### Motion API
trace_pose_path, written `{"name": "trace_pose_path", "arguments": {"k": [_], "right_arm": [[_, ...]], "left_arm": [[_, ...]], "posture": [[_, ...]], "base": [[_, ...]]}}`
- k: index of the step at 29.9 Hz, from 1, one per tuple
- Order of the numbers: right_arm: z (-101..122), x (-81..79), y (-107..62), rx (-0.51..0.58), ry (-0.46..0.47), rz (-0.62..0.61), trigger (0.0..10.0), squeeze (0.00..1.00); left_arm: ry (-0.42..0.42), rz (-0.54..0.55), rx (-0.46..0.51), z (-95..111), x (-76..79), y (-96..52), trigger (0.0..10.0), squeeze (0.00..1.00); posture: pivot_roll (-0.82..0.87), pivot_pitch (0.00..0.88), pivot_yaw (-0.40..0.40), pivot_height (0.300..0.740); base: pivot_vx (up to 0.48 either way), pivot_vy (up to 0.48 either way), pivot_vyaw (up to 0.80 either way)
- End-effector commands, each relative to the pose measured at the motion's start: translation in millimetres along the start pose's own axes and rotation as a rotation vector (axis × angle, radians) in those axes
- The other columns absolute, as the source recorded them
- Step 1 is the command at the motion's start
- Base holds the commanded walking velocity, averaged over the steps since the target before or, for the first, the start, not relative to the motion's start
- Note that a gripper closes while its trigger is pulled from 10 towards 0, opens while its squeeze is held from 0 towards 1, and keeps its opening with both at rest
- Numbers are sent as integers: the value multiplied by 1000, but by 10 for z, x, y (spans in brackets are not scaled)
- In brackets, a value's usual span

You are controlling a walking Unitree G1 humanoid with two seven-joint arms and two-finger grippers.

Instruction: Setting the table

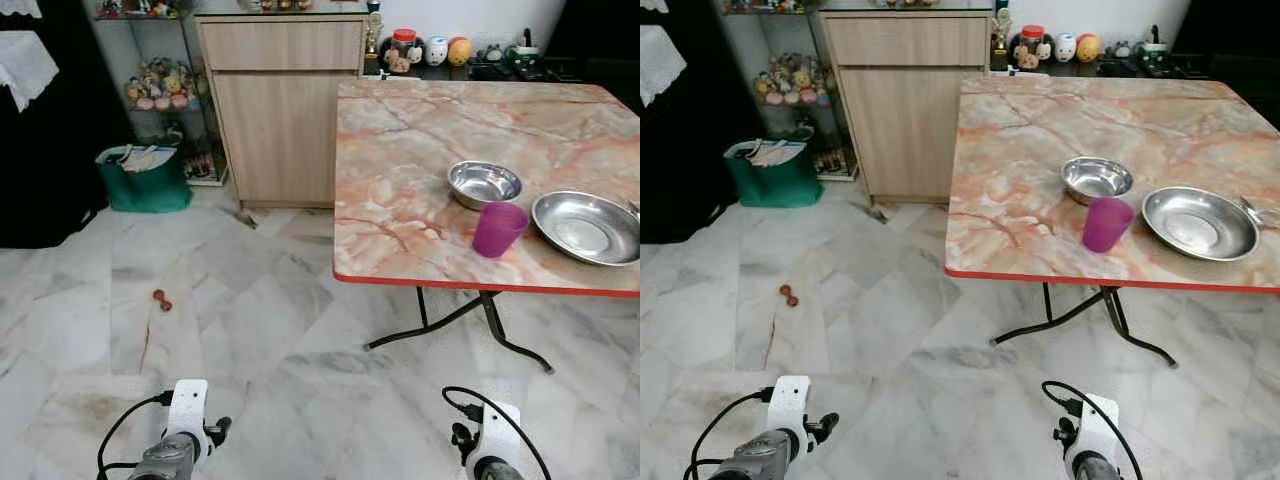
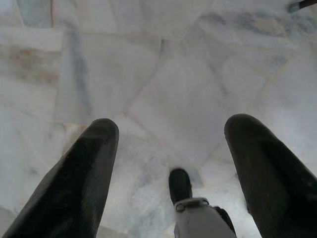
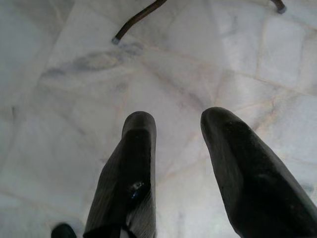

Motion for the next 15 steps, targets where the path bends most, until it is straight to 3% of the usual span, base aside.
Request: {"name": "trace_pose_path", "arguments": {"k": [1,7,15], "right_arm": [[-68,103,-23,-34,-34,-11,10000,0],[-186,249,-67,-80,-31,-44,10000,0],[-174,284,-62,-95,-14,-67,10000,0]], "left_arm": [[-18,7,-25,-100,16,-13,10000,0],[-27,26,-55,-269,-34,-49,10000,0],[35,18,-44,-203,-72,-40,10000,0]], "posture": [[58,0,-47,731],[85,0,-51,731],[79,0,-28,731]], "base": [[0,0,0],[0,0,0],[0,0,0]]}}
Point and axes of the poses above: a point about 5 cm out from each wrist's last joint towards the gripper, its own y axis pointing out of the wrist towards the gripper, its own z axis along the axis of the wrist's last joint, x = y × z, the point moved 3 cm from there along y, pointing out of the wrist towards the gripper, and after that the axes turned 4 degrees about y, right-handed, at the moved point
